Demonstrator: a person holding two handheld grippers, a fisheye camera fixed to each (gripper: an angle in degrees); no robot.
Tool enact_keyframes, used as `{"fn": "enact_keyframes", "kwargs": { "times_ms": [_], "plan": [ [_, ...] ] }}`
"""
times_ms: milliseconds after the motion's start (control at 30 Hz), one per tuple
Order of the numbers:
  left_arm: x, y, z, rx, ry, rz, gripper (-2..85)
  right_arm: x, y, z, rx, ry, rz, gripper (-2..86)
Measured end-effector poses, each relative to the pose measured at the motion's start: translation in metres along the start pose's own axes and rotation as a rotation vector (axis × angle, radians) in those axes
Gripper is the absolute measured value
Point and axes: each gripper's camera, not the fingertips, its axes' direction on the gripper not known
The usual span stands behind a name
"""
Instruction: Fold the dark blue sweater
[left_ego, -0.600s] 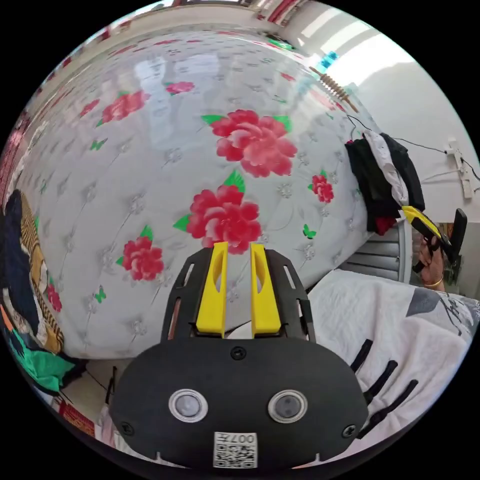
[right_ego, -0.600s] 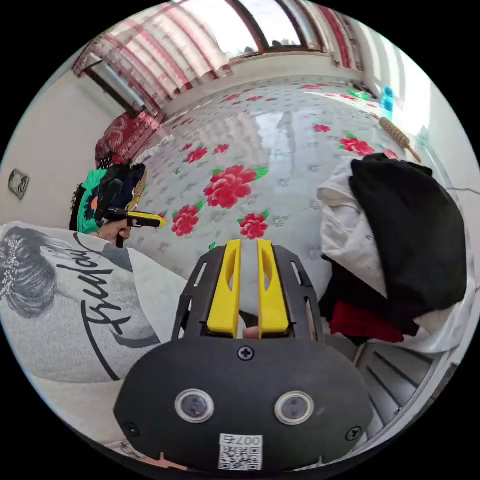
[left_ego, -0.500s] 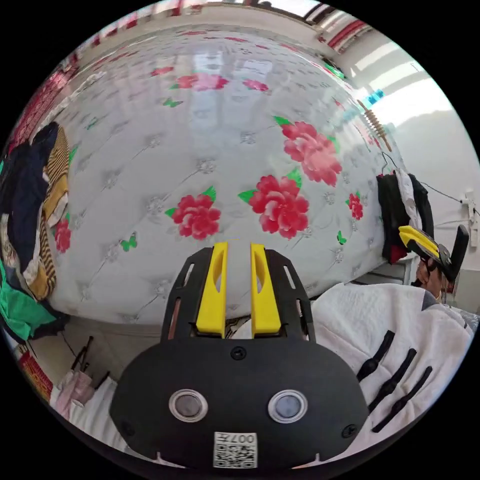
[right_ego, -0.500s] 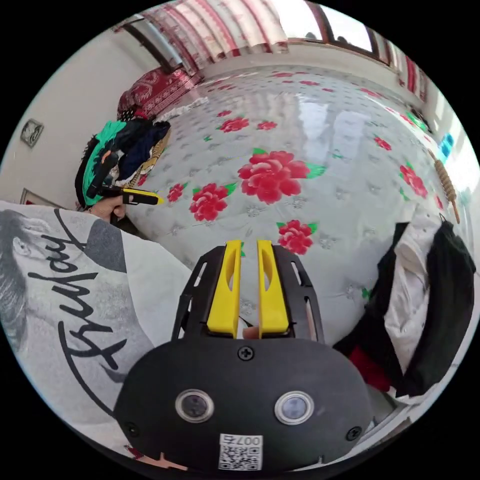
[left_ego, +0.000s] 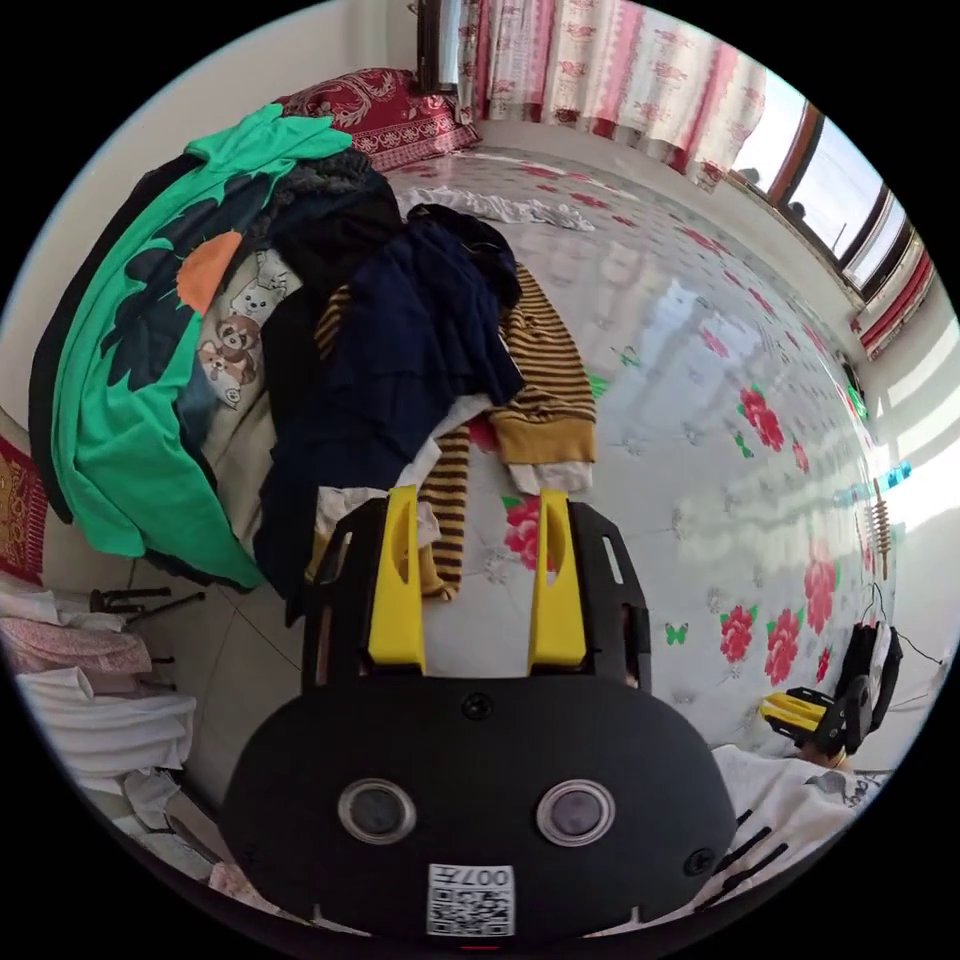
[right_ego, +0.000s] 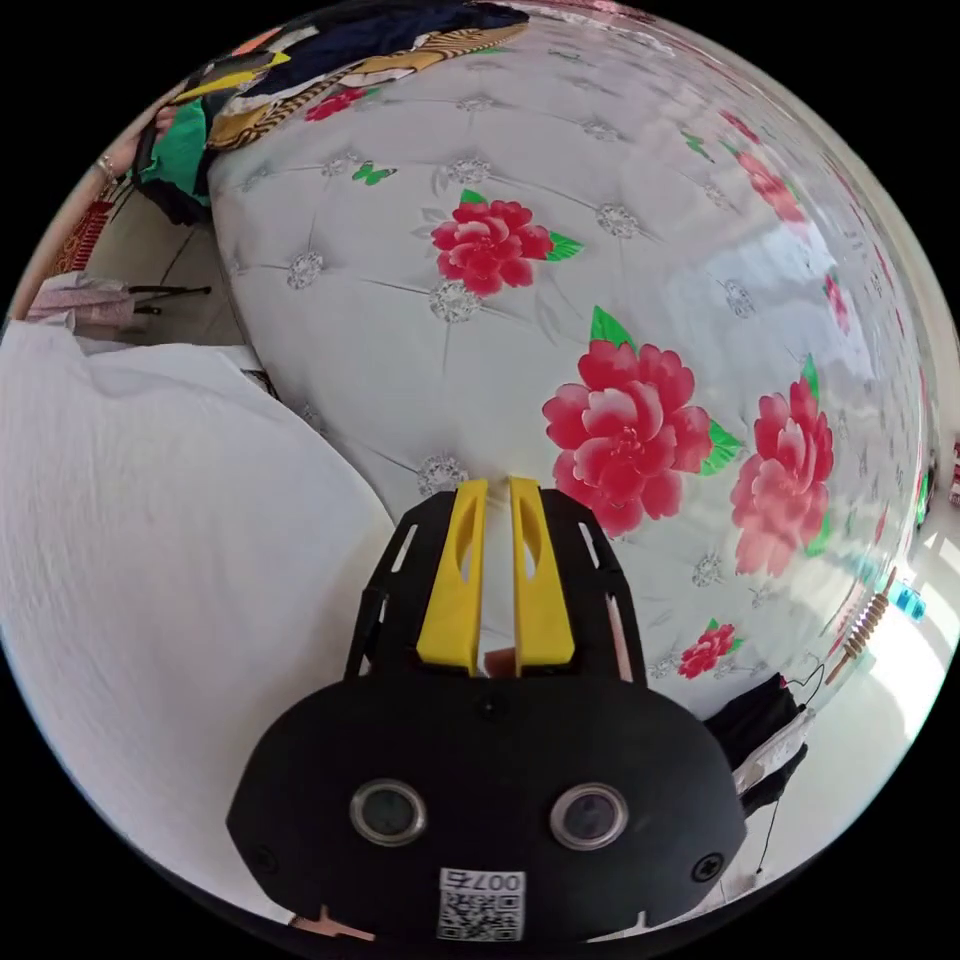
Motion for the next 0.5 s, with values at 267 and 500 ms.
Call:
{"fn": "enact_keyframes", "kwargs": {
  "times_ms": [267,500],
  "plan": [
    [-0.048,-0.1,0.054,-0.092,-0.138,-0.005,17.2,0.004,-0.044,-0.001,-0.13,-0.066,0.202,3.8],
    [-0.07,-0.09,0.049,-0.017,-0.05,-0.032,7.1,-0.008,-0.053,0.003,-0.149,-0.012,0.334,3.7]
  ]
}}
